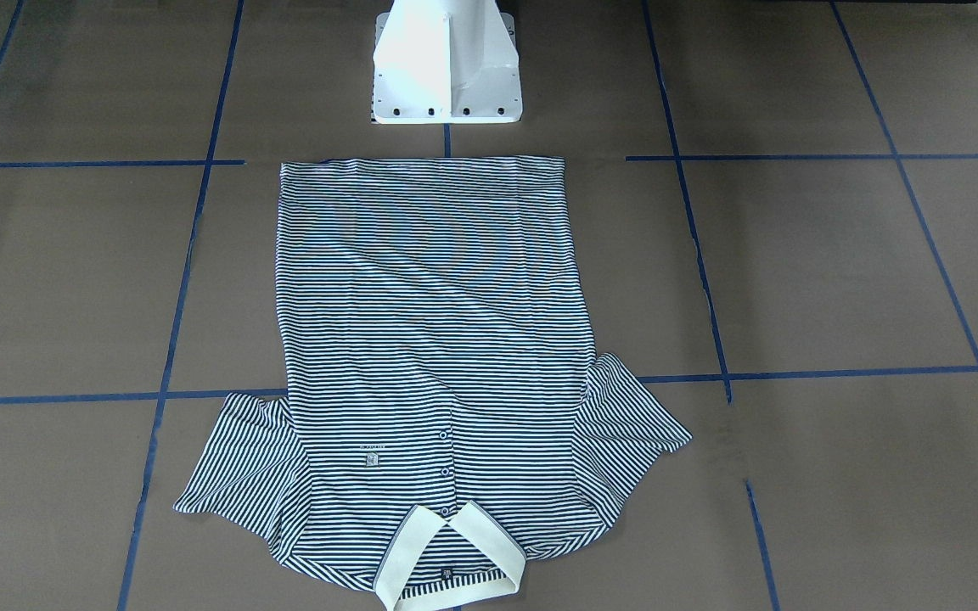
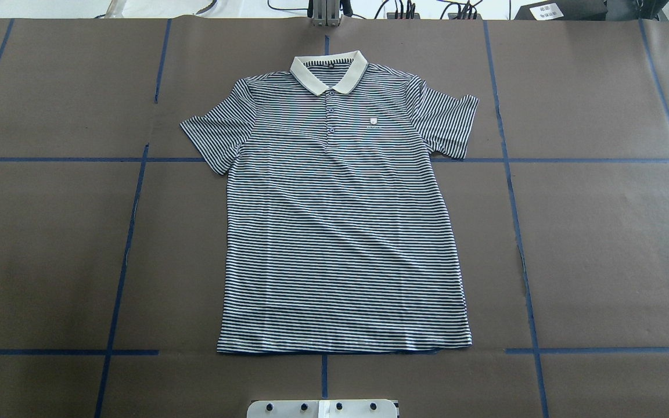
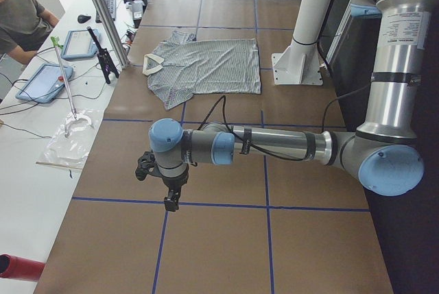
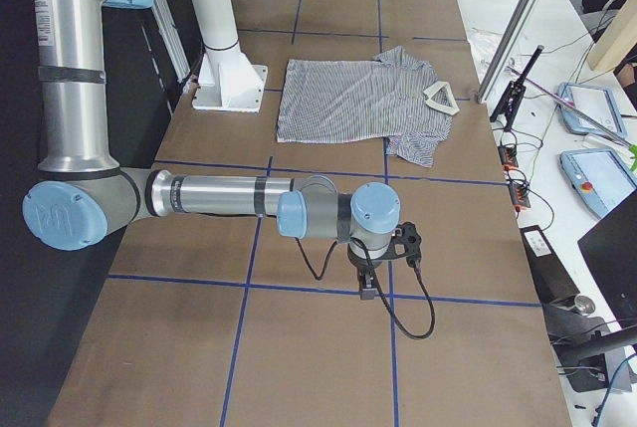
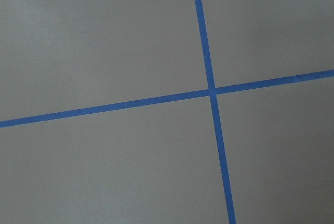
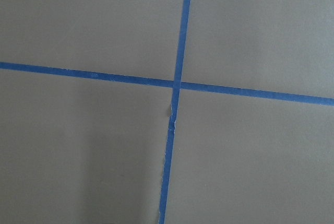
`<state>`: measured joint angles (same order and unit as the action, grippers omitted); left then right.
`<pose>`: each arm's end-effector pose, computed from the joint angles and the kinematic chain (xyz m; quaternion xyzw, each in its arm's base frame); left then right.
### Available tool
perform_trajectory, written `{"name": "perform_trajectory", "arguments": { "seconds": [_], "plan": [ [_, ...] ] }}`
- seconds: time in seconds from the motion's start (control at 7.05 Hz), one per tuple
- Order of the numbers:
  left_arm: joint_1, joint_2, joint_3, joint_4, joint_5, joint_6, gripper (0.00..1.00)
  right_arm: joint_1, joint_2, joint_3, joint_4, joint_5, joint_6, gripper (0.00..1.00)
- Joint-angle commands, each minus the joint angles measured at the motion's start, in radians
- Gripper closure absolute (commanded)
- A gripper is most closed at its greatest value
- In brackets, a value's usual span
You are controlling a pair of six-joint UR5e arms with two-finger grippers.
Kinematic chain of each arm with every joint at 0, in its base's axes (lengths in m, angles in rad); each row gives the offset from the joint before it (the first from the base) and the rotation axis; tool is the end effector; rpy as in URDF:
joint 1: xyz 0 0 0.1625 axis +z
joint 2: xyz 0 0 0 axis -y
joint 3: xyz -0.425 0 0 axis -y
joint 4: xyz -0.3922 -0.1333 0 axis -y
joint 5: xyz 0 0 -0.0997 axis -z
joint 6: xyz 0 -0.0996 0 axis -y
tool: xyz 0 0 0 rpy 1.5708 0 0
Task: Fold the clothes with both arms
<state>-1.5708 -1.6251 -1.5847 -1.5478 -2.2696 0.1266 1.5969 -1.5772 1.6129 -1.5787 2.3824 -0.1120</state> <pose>-0.0692 -0.5174 0.6318 0.0428 0.3402 0.0671 0.9370 0.0738 -0.4890 0.6393 0.0400 -0.3929 -0.0449 0.9176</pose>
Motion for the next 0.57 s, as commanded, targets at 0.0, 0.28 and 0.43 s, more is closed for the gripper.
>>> {"name": "perform_trajectory", "arguments": {
  "seconds": [0.0, 0.28, 0.43],
  "plan": [
    [0.0, 0.001, -0.001, 0.0, -0.005, -0.001, 0.0, 0.0, -0.001, 0.004, 0.006, -0.005, -0.006, 0.0],
    [0.002, -0.002, -0.008, -0.003, -0.004, -0.001, 0.0, -0.003, 0.022, 0.022, 0.008, 0.012, 0.012, 0.0],
    [0.006, -0.034, -0.014, -0.002, 0.002, -0.008, 0.0, -0.024, 0.038, 0.076, 0.006, 0.018, 0.032, 0.0]
  ]
}}
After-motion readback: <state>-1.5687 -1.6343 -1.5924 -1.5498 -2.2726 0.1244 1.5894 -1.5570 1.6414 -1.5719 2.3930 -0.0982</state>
